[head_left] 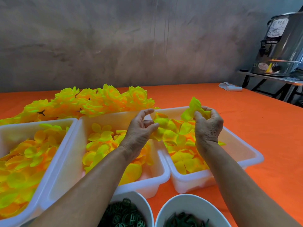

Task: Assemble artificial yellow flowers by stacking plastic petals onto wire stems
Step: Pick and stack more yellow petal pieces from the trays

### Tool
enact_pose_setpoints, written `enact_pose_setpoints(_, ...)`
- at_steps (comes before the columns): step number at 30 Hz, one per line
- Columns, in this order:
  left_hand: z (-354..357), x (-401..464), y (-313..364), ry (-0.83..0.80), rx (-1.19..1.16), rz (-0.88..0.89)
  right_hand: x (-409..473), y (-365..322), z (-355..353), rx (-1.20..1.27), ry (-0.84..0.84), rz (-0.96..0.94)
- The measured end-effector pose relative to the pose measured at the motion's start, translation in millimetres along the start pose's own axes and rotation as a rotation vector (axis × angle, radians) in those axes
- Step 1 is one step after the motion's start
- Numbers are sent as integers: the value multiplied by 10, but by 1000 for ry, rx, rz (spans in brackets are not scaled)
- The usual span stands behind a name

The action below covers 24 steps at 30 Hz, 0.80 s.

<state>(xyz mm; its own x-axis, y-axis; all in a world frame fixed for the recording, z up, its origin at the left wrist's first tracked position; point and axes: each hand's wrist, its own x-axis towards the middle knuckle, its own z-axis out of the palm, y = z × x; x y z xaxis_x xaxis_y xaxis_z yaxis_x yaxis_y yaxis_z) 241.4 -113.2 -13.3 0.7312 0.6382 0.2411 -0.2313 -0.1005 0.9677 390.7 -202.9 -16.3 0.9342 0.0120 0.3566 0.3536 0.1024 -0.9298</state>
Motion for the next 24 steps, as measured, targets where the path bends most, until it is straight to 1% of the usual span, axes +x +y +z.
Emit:
enact_pose_setpoints(2, 2, -6, 6, -39, -19, 11, 21, 22, -1, -19, 9, -7)
enact_pose_setpoints(4, 0, -10, 15, -39, -5, 33, 17, 28, -3, -53, 2, -25)
enact_pose_setpoints(7, 0, 0, 6, 66, 38, 59, 17, 45, -19, -121, -17, -24)
enact_pose_setpoints(10, -25, 26, 5, 203, 5, 56, 50, 71, -38, -198, -63, 111)
enact_pose_setpoints(12, -46, 46, 1, 259, -24, 54, 63, 67, -31, -213, -152, 194)
enact_pose_setpoints(14, -54, 58, -5, 288, -36, 53, 57, 58, -3, -268, -279, 199)
enact_pose_setpoints(18, -61, 59, -7, 304, -42, 57, 13, 65, 71, -622, -583, 79)
enact_pose_setpoints(20, -70, 58, -7, 308, -41, 59, -23, 95, 90, -752, -702, 43)
enact_pose_setpoints(22, -71, 58, -7, 314, -41, 62, -65, 110, 100, -867, -754, -41)
enact_pose_setpoints(24, -70, 61, -4, 319, -55, 66, -107, 105, 96, -913, -787, -140)
